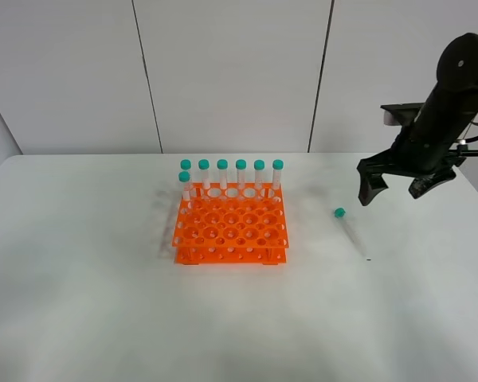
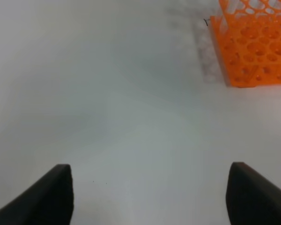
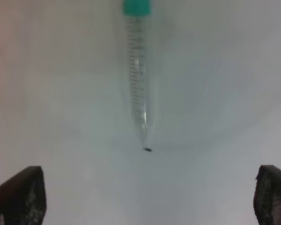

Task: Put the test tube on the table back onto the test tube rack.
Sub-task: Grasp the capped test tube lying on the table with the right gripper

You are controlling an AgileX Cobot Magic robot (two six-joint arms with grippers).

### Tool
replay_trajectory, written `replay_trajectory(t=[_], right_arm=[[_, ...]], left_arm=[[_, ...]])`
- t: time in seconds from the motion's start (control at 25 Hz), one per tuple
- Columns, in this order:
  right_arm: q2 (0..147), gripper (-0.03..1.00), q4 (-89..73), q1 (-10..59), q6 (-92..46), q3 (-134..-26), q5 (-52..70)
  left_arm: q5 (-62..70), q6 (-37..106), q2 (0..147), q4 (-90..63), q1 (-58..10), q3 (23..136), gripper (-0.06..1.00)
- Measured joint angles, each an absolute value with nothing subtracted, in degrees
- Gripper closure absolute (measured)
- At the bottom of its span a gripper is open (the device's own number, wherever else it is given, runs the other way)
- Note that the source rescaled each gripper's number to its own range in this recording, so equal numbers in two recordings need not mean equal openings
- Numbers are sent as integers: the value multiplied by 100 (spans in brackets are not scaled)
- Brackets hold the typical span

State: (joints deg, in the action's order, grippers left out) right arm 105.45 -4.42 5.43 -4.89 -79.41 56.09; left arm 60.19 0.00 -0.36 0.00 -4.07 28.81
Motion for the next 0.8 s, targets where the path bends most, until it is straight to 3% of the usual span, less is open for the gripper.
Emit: replay_trajectory(t=[0.8], right_arm=[[11364,0,-496,539,-620,-7904,4830]], left_arm=[[6019,0,-36,0,-407,2881,-6]])
